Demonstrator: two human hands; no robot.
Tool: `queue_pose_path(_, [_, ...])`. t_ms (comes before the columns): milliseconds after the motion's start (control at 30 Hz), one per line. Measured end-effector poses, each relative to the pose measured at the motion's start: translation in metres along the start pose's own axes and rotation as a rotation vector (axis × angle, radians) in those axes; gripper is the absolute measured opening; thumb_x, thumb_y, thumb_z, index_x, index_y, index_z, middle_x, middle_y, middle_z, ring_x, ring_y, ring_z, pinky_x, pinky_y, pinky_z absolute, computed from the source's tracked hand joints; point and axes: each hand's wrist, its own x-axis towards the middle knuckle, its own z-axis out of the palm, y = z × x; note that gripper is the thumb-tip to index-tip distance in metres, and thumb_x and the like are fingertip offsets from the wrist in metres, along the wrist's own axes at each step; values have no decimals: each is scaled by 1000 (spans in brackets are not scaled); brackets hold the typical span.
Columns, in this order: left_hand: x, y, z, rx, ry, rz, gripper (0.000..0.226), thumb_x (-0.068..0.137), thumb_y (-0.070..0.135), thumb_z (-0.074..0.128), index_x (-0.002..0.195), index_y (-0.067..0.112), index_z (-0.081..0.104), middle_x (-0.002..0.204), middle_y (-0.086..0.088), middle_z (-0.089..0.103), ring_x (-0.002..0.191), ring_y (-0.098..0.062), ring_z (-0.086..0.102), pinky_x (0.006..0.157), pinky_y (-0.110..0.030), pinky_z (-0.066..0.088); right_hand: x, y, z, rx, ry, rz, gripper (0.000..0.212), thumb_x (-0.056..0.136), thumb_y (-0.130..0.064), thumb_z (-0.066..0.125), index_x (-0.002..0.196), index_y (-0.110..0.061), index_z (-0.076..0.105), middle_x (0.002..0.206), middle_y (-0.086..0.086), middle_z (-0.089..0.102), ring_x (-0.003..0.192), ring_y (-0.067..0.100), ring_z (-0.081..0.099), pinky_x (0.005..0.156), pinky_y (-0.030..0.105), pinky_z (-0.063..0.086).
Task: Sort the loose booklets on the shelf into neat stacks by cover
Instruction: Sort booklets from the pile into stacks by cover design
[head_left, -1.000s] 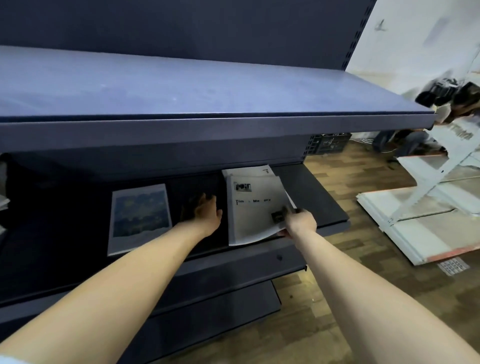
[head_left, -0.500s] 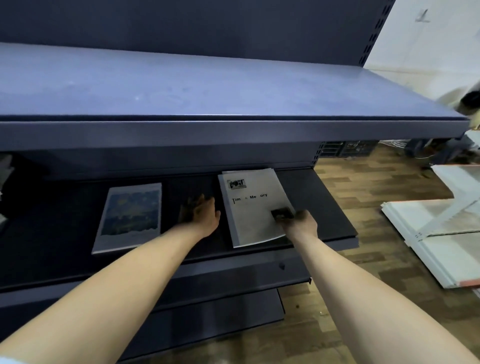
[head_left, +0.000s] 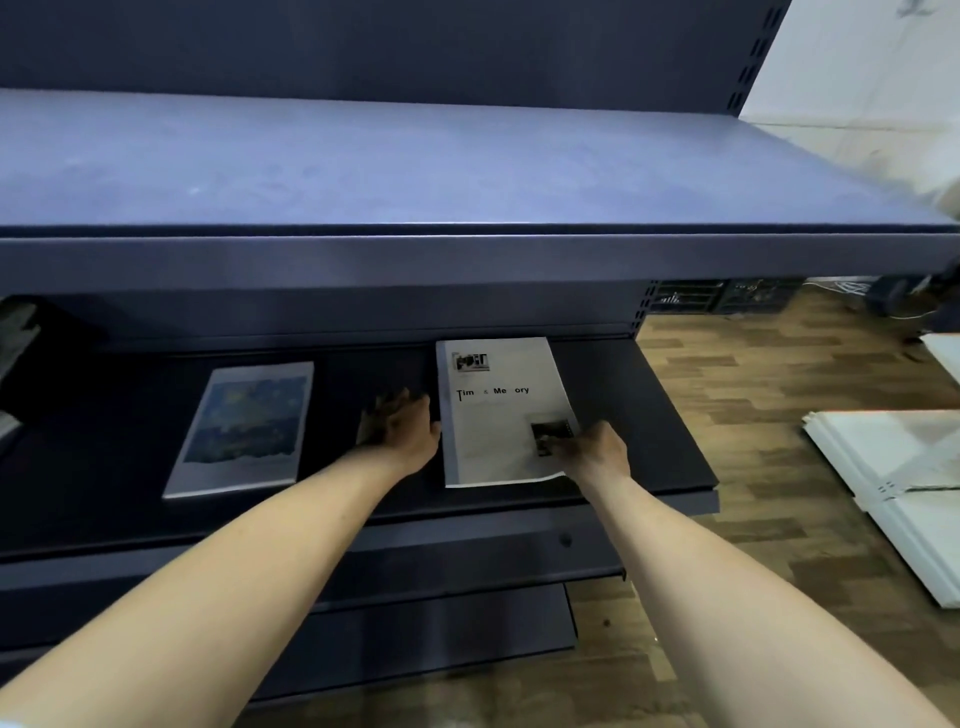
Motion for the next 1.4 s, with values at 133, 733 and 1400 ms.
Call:
queue_pose_path(133, [3,1,-3,4,10,1,43,101,39,41,136,16,47,143,-9,44,131,-32,40,104,-44,37,3,-1,-4,2,-17,16,41,79,-41,79,94,-7,63,101,9,66,97,29,64,71,29,46])
queue_pose_path(733, [-16,-1,-16,41,-28,-45,46,102,39,38,141,17,44,150,-8,37,136,-32,35,108,-44,33,-9,-7,-7,-251,51,-41,63,88,-45,68,135,-9,48,138,13,49,127,34,44,95,42,45])
queue_pose_path(1400, [-116,-64,-61,111,75,-300,55,98,47,37,142,15,42,145,-17,43,134,-40,36,110,-52,30,-132,-108,47,-438,-265,-676,68,96,-61,42,152,-23,35,152,11,40,136,33,40,109,42,40])
